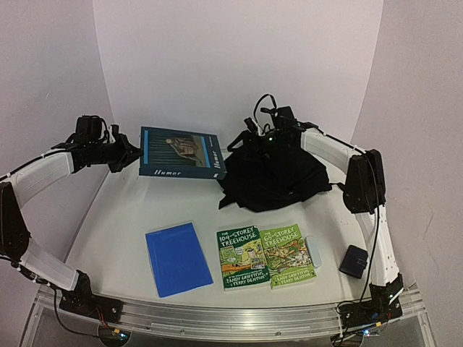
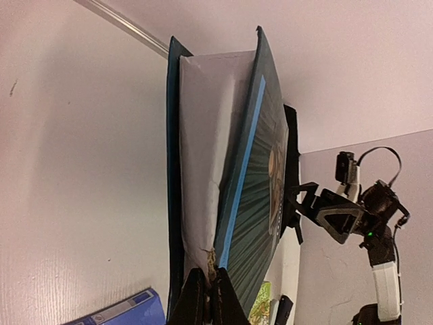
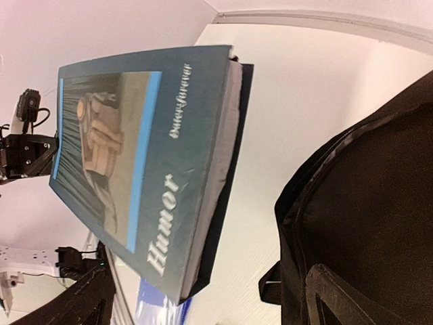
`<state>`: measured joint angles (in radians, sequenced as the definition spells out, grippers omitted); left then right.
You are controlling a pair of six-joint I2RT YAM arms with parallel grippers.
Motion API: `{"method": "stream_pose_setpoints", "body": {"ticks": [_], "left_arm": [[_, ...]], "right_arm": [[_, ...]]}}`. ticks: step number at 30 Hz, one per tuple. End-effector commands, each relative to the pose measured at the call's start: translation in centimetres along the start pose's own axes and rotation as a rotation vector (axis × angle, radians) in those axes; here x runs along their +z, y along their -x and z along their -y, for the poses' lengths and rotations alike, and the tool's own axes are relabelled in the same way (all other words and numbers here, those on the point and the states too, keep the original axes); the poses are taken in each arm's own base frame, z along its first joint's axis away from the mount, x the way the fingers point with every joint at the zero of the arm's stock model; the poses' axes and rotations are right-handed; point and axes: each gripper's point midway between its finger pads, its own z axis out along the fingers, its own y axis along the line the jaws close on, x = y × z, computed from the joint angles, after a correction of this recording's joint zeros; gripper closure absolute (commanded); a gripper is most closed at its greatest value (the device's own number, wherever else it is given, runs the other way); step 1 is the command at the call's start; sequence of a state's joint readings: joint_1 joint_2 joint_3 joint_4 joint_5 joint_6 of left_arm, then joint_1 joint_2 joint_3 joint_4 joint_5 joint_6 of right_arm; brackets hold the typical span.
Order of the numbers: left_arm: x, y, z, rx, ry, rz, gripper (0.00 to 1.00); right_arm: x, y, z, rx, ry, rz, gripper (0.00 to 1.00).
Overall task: Pack the student bag
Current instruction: Pick up the book from the center of the board.
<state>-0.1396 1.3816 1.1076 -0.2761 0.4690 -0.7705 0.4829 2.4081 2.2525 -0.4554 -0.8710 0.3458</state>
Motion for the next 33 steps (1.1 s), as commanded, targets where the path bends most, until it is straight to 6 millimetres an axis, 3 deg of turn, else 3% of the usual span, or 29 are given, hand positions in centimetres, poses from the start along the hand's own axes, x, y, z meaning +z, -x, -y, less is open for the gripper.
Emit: {"method": "stream_pose_setpoints", "body": {"ticks": [1,10,17,18,20,21,24,28,33], "left_arm": [[-1.8,1.5,6.3,0.051,-0.243,0.005,1.0],[-2.1,1.6,10.3,0.072,-0.437,-0.066,1.0],[-1.4,1.7,10.2,0.067,-0.441,-0.08,0.97],[-1.3,1.7,10.1,0.073,-0.437,-0.084,0.9],[-1.1,1.8,9.8,0.086,-0.406,-0.097,0.66],[-0.9,1.6,9.3,0.08,-0.372,-0.109,0.47],[-0.7,1.5,7.8,0.07,-0.294,-0.149,0.19],[0.0,0.5,6.1,0.033,-0.279,-0.252,0.01],[0.7,-0.1,6.2,0.046,-0.329,-0.316,0.0]], "right_arm": [[-1.4,-0.3,-4.9,-0.014,0.169,-0.04,0.02],[-2.3,-0.7,-8.5,0.041,0.376,-0.097,0.05],[-4.8,2.1,-11.9,0.12,0.536,-0.039,0.62],[-5.2,2.4,-12.0,0.122,0.542,-0.03,0.7],[-5.7,2.6,-11.6,0.126,0.537,-0.019,0.83],[-6.1,2.8,-11.3,0.127,0.534,-0.013,0.88],[-7.0,2.7,-11.0,0.133,0.531,-0.011,0.97],[-7.7,2.1,-11.3,0.131,0.534,-0.02,0.98],[-8.1,1.4,-11.6,0.137,0.54,-0.038,0.99]]}}
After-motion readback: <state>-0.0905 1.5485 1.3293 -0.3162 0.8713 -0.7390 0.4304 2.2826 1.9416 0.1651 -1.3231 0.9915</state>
